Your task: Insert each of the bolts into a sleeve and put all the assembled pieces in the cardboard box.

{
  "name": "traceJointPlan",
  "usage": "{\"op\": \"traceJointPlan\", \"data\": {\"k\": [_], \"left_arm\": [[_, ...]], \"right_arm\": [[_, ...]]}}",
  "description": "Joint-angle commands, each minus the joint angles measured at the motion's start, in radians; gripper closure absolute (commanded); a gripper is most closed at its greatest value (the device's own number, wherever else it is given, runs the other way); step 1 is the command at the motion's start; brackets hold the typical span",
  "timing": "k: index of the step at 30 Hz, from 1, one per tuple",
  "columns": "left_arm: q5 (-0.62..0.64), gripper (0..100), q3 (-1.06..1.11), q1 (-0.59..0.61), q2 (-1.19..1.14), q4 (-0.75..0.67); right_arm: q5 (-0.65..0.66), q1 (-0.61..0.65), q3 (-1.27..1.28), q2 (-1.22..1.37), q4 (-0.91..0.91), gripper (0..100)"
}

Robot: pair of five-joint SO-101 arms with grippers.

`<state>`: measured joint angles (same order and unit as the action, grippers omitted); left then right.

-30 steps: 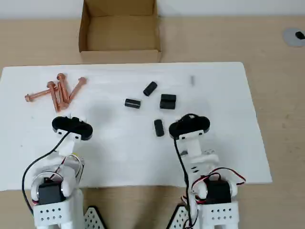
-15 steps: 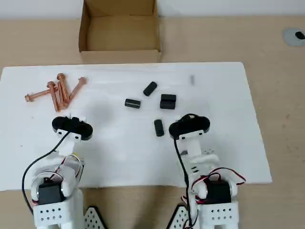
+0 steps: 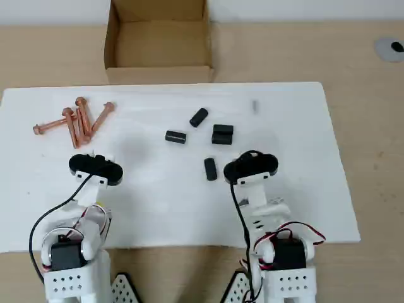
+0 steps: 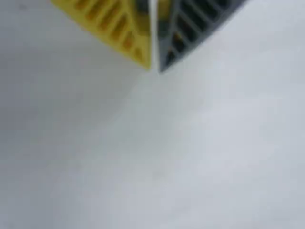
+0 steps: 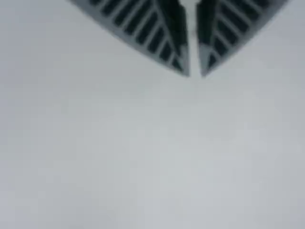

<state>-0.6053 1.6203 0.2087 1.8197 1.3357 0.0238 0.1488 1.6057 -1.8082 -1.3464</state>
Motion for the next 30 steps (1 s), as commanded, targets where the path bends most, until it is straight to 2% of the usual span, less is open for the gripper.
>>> {"op": "traceJointPlan", "data": {"k": [1,23,27,30], "left_arm": [[-0.006,99,0.002,0.008,0.002,-0.002],[0.003,99,-0.014,0.012,0.002,-0.003],[0.112,99,-0.112,0.061,-0.001,0.000],[0.140,99,-0.227,0.101,-0.005,0.003]], "right_arm": [[0.006,-0.010,0.001,-0.087,0.015,98.8],[0.005,0.019,-0.008,-0.077,0.035,98.8],[0.005,0.012,-0.114,-0.076,0.034,98.8],[0.005,-0.021,-0.194,-0.073,0.032,98.8]]}}
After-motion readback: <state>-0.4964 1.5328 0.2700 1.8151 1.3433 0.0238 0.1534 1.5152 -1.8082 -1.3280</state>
